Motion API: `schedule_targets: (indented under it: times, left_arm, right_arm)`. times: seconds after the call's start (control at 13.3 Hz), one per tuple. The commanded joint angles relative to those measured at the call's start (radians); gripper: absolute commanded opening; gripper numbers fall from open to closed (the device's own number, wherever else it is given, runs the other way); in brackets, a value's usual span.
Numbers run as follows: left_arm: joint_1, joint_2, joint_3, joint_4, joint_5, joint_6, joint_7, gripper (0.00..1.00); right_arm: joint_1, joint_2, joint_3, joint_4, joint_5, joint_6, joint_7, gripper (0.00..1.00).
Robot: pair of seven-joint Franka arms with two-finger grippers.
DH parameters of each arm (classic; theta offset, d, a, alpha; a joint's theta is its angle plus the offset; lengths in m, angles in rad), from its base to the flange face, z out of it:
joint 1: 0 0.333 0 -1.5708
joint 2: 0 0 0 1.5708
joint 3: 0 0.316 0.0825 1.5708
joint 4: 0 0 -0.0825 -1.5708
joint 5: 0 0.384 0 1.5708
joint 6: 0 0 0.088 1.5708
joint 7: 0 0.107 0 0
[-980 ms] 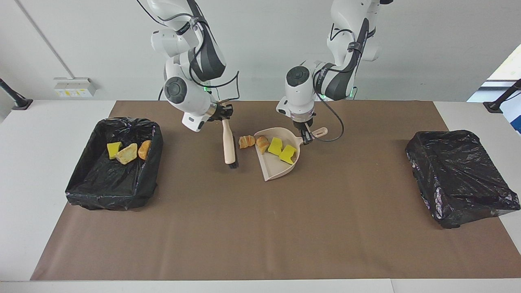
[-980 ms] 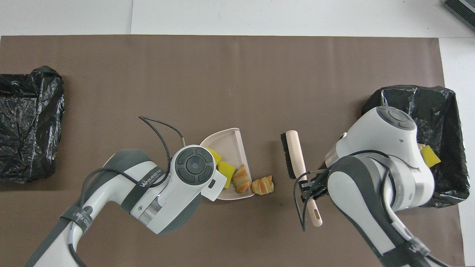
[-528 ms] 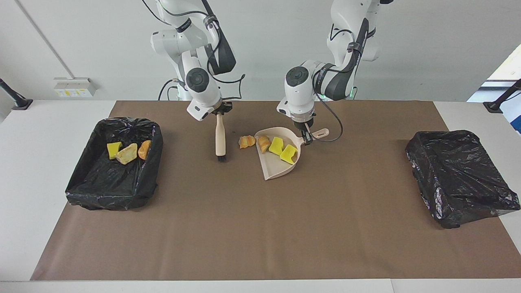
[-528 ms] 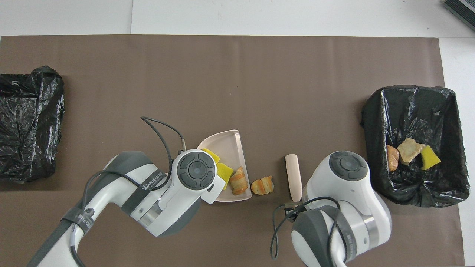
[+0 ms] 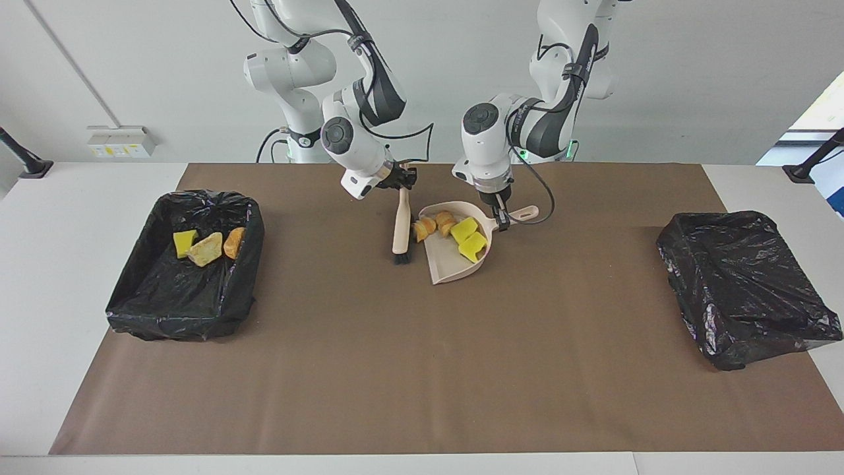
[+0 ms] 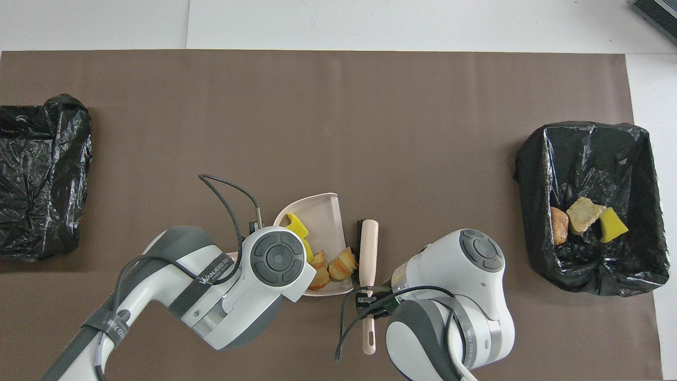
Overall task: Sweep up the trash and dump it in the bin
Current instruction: 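Brush crusts and sponge into the dustpan with the right gripper, then carry the loaded dustpan over the bin with the left gripper and tip it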
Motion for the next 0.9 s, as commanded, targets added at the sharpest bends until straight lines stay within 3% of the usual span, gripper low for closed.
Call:
schedule_targets:
  times: [0.0,0.15,0.23,0.6,0.83]
  left_arm:
    - [0.001,-0.029,0.005,-0.041,0.021,0.032,0.013,0.0]
    - [0.011,-0.023,0.006,-0.036,0.019,0.046,0.064,0.0]
    - [0.021,-0.02,0.006,-0.036,0.019,0.062,0.097,0.0]
    - [0.056,-0.005,0.005,-0.027,0.01,0.107,0.179,0.0]
    - [0.099,-0.005,0.005,-0.004,0.006,0.116,0.239,0.0]
  right_arm:
    - [0.021,0.011,-0.004,0.026,0.172,0.025,-0.068,0.0]
    - [0.019,-0.006,-0.011,0.047,0.135,-0.005,-0.07,0.0]
    - [0.009,-0.017,-0.017,0.06,0.051,-0.051,-0.058,0.0]
    - [-0.167,-0.029,-0.019,0.26,-0.262,-0.413,0.021,0.0]
    - [-0.166,-0.041,-0.007,0.311,-0.455,-0.535,0.132,0.0]
